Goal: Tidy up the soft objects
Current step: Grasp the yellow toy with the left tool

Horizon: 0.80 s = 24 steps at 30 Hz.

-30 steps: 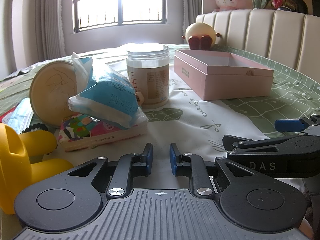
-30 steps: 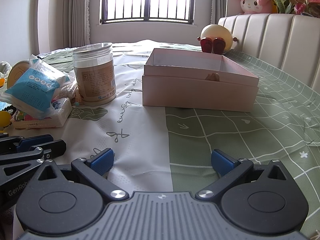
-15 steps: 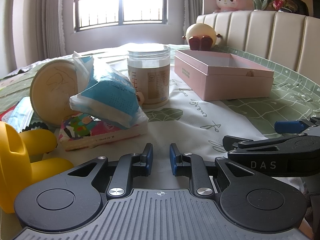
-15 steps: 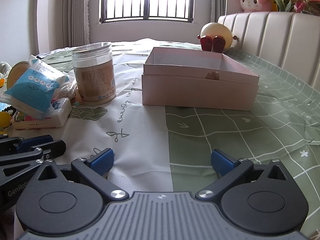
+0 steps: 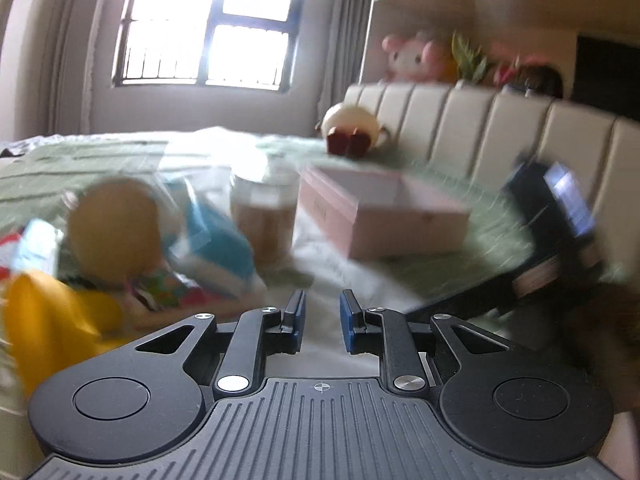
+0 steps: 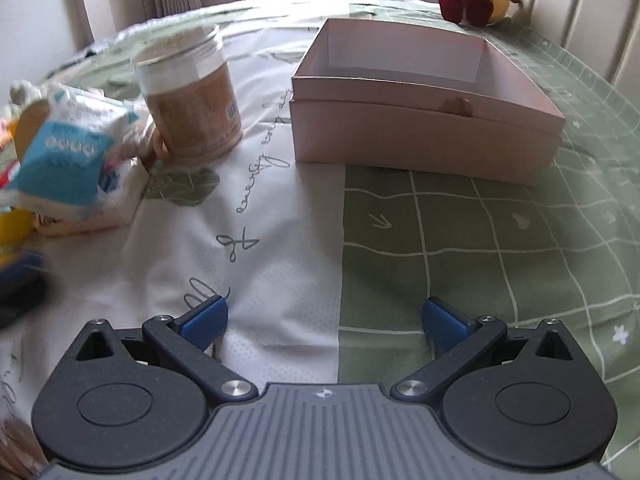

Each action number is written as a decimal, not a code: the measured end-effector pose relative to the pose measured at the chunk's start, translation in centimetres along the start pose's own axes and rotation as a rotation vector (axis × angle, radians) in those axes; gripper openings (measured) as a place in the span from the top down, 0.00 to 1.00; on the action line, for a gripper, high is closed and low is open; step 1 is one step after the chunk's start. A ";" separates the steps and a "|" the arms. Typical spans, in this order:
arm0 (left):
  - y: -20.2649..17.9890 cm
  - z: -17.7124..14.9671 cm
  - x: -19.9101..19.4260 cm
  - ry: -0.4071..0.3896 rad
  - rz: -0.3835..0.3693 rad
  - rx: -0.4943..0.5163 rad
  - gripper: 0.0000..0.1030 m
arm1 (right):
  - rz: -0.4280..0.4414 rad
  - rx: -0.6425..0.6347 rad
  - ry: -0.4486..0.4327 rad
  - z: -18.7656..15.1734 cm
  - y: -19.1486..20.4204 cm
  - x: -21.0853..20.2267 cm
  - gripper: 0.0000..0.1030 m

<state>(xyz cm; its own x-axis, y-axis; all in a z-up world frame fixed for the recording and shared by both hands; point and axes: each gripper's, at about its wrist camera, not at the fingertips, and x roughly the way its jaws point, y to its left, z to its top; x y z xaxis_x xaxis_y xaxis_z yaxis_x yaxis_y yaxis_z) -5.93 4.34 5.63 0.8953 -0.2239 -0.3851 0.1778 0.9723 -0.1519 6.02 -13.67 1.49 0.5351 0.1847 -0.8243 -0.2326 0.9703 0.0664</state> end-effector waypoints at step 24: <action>7.7 -1.4 0.0 0.098 0.452 -0.105 0.69 | 0.025 0.022 -0.178 -2.4 -0.4 -1.0 0.00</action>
<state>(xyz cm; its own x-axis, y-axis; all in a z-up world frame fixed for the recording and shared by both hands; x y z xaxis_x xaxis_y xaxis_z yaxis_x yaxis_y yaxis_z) -5.18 11.71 3.16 0.8299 0.2100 -0.5169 -0.2675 0.9628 -0.0384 3.61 -14.58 0.91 0.6649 0.2315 -0.7102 -0.2310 0.9679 0.0992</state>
